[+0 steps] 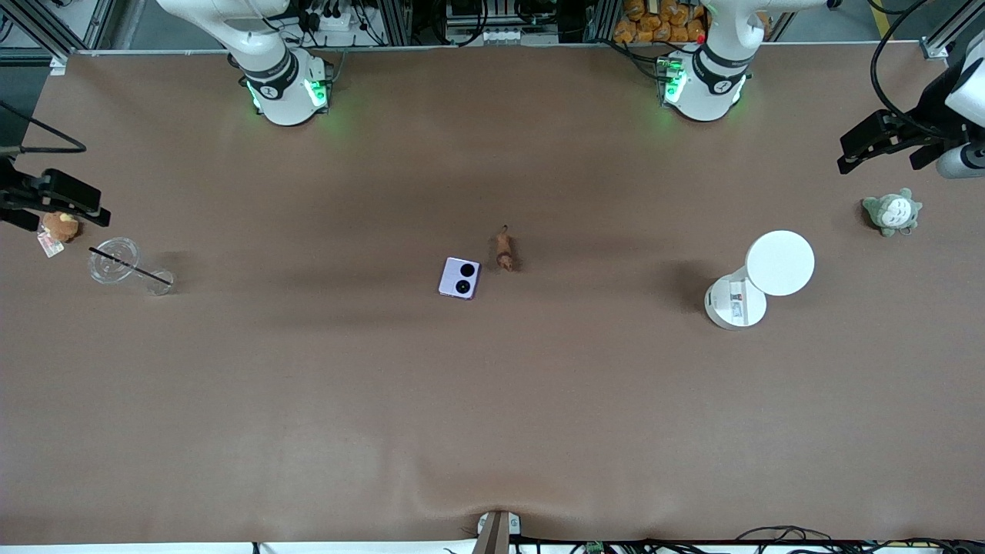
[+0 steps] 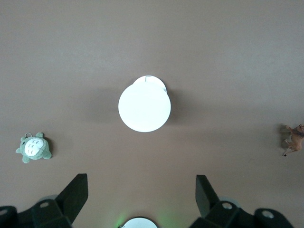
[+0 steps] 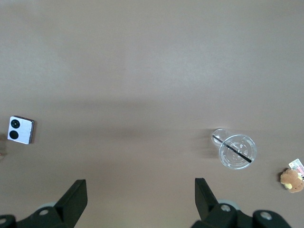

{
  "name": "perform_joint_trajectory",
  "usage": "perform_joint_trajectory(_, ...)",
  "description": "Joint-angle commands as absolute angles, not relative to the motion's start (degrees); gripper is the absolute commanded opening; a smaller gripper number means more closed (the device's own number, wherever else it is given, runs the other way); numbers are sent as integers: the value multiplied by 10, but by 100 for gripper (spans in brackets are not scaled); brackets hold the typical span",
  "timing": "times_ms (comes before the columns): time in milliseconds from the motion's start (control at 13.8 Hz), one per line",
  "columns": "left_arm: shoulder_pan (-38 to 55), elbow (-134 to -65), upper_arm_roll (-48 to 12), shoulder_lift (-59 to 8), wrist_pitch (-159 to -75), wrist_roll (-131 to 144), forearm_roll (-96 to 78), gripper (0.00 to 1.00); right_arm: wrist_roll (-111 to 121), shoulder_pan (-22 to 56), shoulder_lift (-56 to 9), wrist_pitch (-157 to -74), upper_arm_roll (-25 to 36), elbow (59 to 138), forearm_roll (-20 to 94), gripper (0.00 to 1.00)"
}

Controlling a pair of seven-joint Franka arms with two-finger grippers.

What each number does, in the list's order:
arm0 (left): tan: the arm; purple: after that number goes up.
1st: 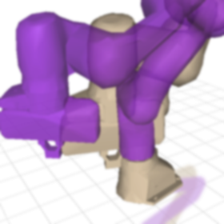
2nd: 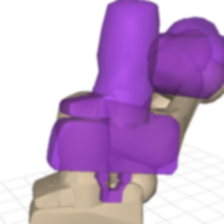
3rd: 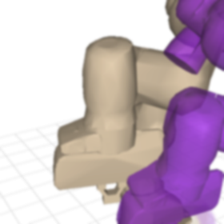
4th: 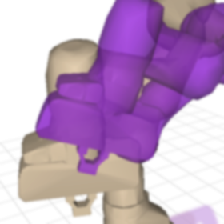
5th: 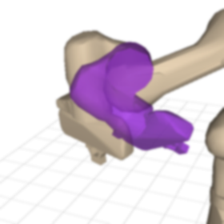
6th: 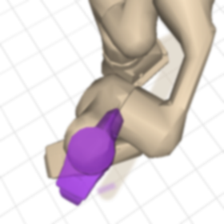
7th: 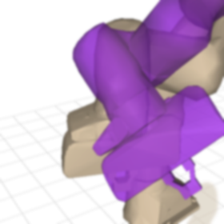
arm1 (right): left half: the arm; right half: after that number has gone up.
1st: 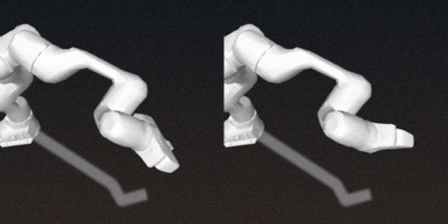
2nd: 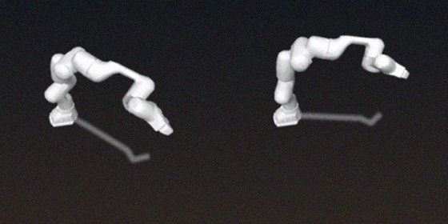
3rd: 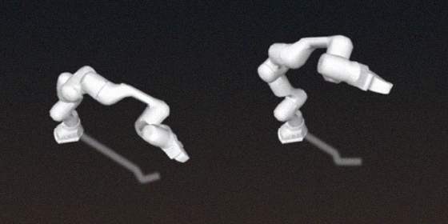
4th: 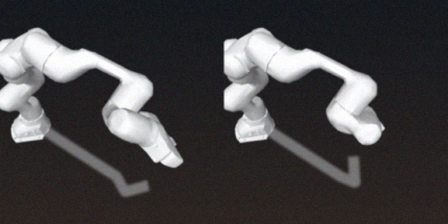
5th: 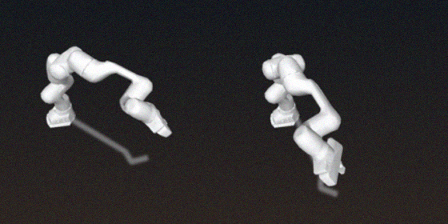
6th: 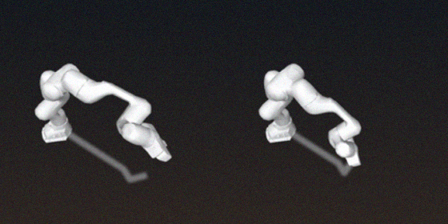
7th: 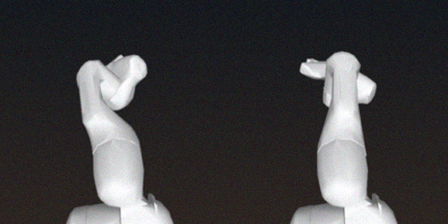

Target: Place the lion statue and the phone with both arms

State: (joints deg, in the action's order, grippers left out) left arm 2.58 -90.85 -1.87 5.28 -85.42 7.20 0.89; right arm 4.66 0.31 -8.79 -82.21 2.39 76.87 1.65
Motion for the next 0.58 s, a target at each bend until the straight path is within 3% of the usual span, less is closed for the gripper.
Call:
perform_joint_trajectory(0, 23, -895, -19, 52, -842, 76, 5, 100, 57, -4, -105, -867, 21, 804, 5, 100)
perform_joint_trajectory(507, 25, -888, -19, 45, -840, 70, 4, 100, 62, -2, -103, -864, 22, 812, 5, 100)
